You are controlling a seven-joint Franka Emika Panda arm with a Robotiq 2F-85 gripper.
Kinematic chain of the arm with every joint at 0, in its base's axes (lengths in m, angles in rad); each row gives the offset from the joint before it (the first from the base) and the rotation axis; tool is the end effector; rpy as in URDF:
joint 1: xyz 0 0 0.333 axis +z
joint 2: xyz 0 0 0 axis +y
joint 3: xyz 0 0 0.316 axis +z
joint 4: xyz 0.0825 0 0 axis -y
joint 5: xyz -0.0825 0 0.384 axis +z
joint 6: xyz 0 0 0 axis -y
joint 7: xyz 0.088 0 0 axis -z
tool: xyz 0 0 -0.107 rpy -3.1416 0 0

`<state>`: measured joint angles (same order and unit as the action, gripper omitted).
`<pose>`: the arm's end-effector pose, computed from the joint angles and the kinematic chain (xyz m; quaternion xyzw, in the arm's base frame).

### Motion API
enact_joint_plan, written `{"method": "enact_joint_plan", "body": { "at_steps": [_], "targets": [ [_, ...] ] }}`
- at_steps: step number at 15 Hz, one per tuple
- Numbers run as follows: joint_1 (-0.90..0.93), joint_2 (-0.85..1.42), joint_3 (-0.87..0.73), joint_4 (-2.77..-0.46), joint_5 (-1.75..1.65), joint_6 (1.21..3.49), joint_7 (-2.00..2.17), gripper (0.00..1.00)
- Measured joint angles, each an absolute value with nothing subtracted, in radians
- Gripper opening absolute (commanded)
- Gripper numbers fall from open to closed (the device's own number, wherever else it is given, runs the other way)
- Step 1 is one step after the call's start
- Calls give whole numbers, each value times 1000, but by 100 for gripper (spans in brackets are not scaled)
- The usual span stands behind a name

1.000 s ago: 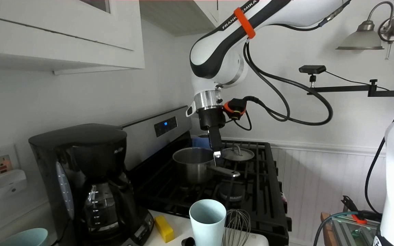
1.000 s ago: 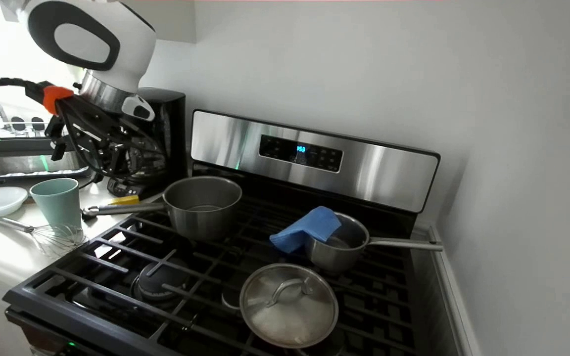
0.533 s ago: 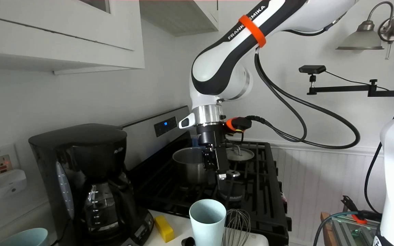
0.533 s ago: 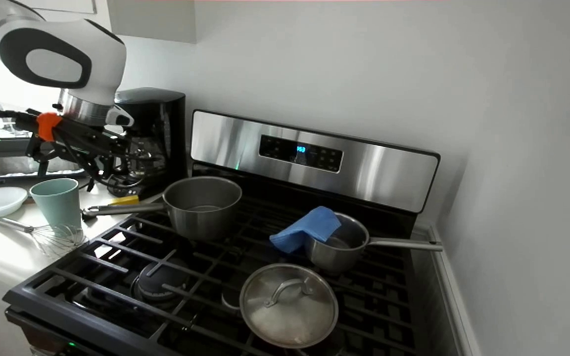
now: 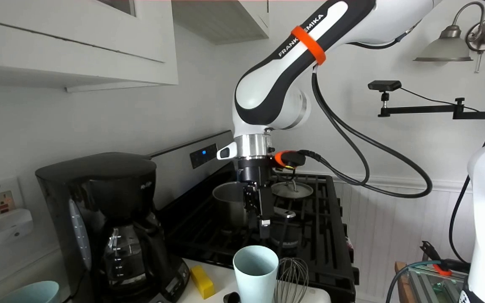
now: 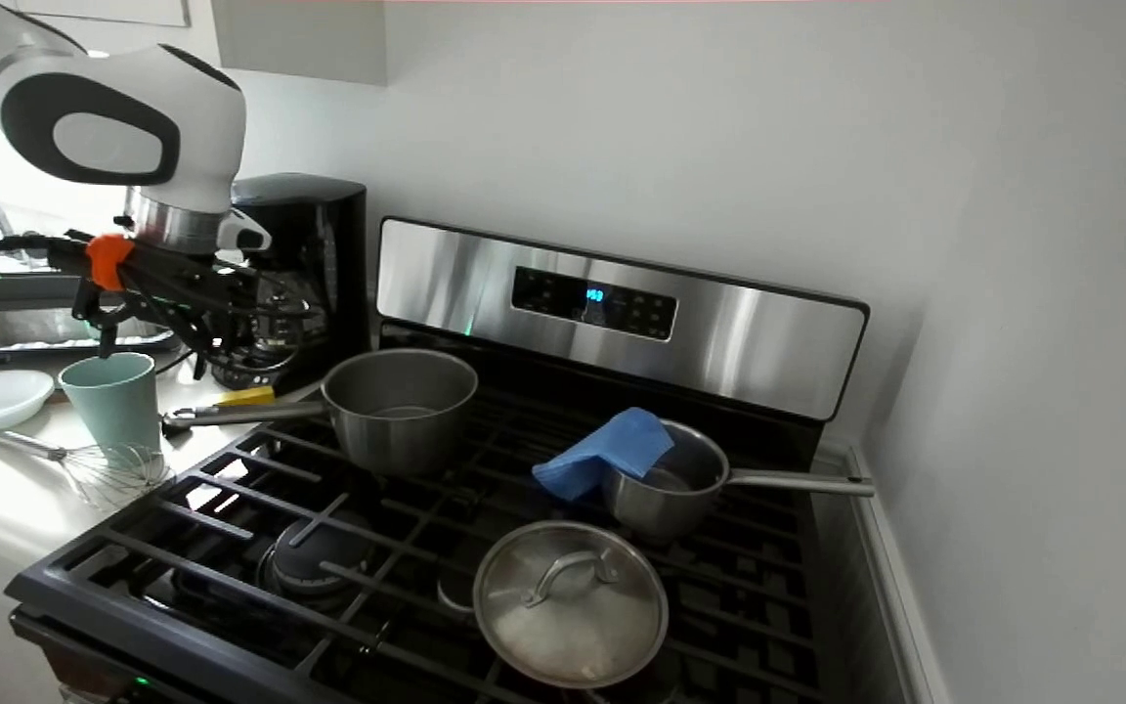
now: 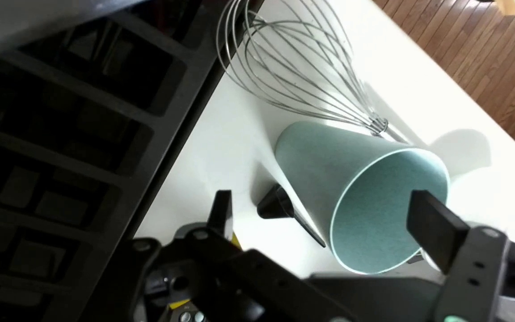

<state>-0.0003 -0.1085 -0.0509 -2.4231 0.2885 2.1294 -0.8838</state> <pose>0.4543 -0.0106 0.3368 -0.9360 -0.3190 0.0292 0.1459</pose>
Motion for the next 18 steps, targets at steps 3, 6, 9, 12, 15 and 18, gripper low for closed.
{"method": "enact_joint_plan", "body": {
  "at_steps": [3, 6, 9, 12, 15, 18],
  "targets": [
    [18, -89, -41, -2445, 316, 2204, -893, 100],
    [34, -70, -26, -2459, 359, 2249, -919, 75],
    [42, -55, -15, -2461, 381, 2295, -934, 59],
    [42, -47, -12, -2461, 384, 2316, -949, 38],
    [42, -37, -10, -2461, 384, 2318, -959, 17],
    [42, -28, -5, -2461, 382, 2319, -963, 0]
  ]
}}
